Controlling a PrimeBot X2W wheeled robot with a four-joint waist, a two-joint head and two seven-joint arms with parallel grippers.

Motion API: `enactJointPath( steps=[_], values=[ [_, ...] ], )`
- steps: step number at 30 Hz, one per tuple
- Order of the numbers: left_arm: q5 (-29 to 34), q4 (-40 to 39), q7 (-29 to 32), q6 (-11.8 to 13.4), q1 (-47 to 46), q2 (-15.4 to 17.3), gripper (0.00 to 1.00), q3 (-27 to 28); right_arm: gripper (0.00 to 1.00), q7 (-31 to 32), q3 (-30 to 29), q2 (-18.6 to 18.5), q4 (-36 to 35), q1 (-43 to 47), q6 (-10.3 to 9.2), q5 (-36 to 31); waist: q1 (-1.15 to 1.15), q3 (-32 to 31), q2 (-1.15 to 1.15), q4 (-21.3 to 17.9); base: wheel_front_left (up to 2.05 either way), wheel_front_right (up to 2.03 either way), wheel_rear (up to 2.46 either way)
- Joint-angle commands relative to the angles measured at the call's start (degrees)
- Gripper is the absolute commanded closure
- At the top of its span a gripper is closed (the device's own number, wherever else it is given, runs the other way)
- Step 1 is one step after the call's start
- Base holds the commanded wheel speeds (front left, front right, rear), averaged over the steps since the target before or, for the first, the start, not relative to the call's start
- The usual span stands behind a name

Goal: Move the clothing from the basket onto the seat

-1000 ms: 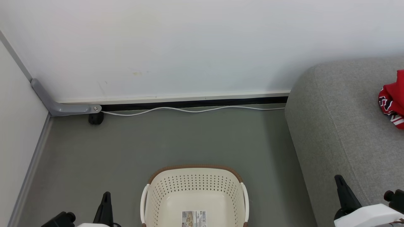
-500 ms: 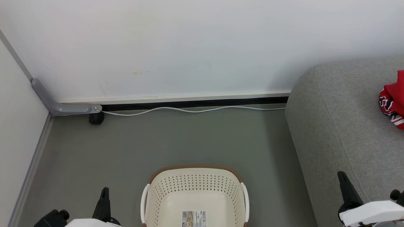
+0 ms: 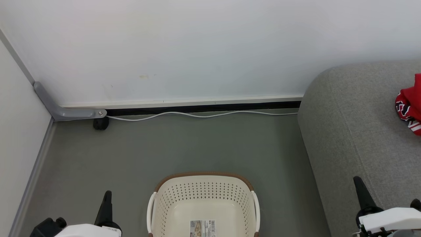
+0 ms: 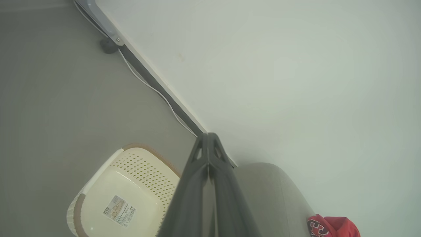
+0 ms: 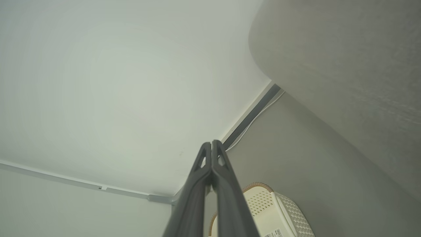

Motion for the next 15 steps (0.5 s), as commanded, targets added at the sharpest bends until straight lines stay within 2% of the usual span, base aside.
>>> enactJointPath(
  steps=[1, 15],
  values=[
    [-1.73, -1.7, 0.39, -0.8, -3.57, 0.8, 1.0, 1.5, 1.0, 0.73, -0.1, -0.48, -1.96, -2.54, 0.18, 1.61, 0.0, 0.0, 0.0, 0.01, 0.0, 0.0, 0.0],
    [-10.03, -2.0, 2.58, -2.11, -4.77, 0.89, 1.0, 2.64, 1.0, 2.94, -2.29, 0.89, -2.76, -2.94, 0.2, 8.32, 0.0, -0.03, 0.0, 0.1, 0.0, 0.0, 0.0]
  ],
)
